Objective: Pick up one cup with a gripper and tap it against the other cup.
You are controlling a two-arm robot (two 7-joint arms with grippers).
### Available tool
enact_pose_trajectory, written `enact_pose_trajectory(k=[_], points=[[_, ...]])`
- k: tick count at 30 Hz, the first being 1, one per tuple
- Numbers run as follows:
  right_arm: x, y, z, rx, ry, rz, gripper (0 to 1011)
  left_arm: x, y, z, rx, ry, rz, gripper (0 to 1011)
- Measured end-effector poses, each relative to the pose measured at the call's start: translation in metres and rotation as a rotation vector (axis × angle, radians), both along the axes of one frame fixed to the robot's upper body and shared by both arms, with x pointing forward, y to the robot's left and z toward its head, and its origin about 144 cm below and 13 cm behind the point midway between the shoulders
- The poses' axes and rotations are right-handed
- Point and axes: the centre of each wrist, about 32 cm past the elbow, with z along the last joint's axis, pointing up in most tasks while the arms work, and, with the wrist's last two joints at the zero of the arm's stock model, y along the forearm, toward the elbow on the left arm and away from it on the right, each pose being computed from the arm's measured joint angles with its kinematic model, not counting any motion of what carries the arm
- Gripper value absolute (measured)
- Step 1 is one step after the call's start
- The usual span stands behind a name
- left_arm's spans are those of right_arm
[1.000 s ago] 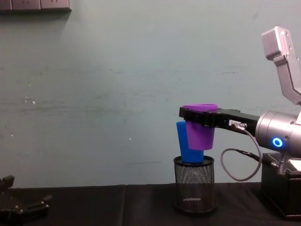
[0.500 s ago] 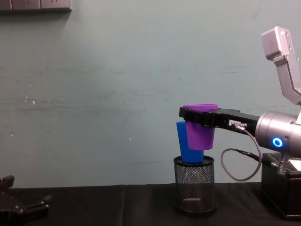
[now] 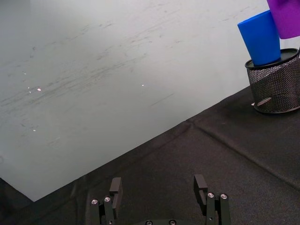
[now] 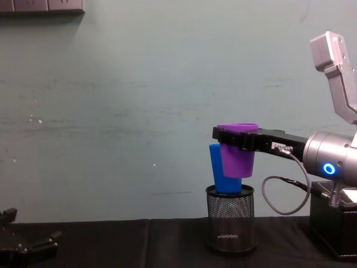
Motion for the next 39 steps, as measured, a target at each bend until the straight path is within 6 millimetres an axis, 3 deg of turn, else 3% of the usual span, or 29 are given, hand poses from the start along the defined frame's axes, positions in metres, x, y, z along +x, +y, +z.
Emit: enact_pose_trajectory(k=[14,20,24,25,31,39], points=[[0.000,0.000,0.000,0.000,0.000,0.000,752,0.000,0.000,0.000,0.000,0.000,0.000,1000],[-0.014,0.001,-0.004,0.008,-0.006,0.023,752,0.000,0.000,0.000,0.000,0.000,0.000,1000],[-0.034,0.004,-0.009,0.024,-0.001,0.054,754,0.000,0.000,0.000,0.000,0.000,0.000,1000],[-0.068,0.002,-0.020,0.053,0.007,0.072,752,0.000,0.000,0.000,0.000,0.000,0.000,1000],[-0.103,-0.003,-0.035,0.065,0.019,0.067,752,0.000,0.000,0.000,0.000,0.000,0.000,1000],[-0.135,-0.004,-0.062,0.032,0.018,0.096,754,0.000,0.000,0.000,0.000,0.000,0.000,1000]])
